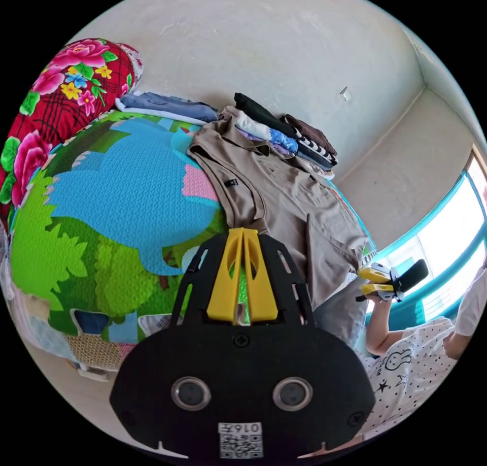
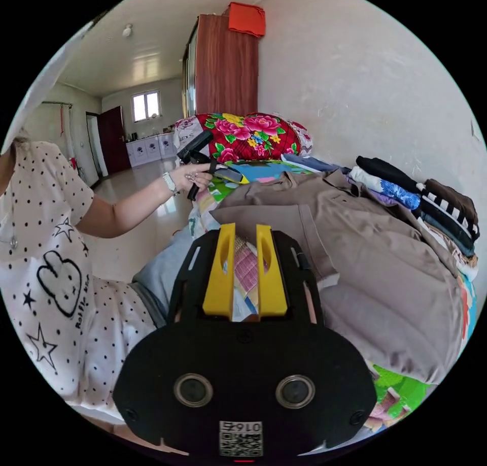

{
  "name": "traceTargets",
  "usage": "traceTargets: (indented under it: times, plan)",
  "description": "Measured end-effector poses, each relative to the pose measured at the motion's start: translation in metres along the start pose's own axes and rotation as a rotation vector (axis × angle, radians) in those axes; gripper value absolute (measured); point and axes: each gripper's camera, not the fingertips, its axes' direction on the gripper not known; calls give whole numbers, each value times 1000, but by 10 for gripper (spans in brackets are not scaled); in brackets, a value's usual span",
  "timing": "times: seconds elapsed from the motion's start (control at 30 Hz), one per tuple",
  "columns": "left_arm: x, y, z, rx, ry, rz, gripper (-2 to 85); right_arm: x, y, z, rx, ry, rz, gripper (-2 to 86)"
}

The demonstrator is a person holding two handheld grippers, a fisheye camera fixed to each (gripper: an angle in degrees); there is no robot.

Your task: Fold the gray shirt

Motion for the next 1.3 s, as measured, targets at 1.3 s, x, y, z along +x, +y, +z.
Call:
traceTargets:
  times: [1.3]
  plan:
    - [21,1,45,-19,-357,15,-10,36,-109,48,-181,148,33,29]
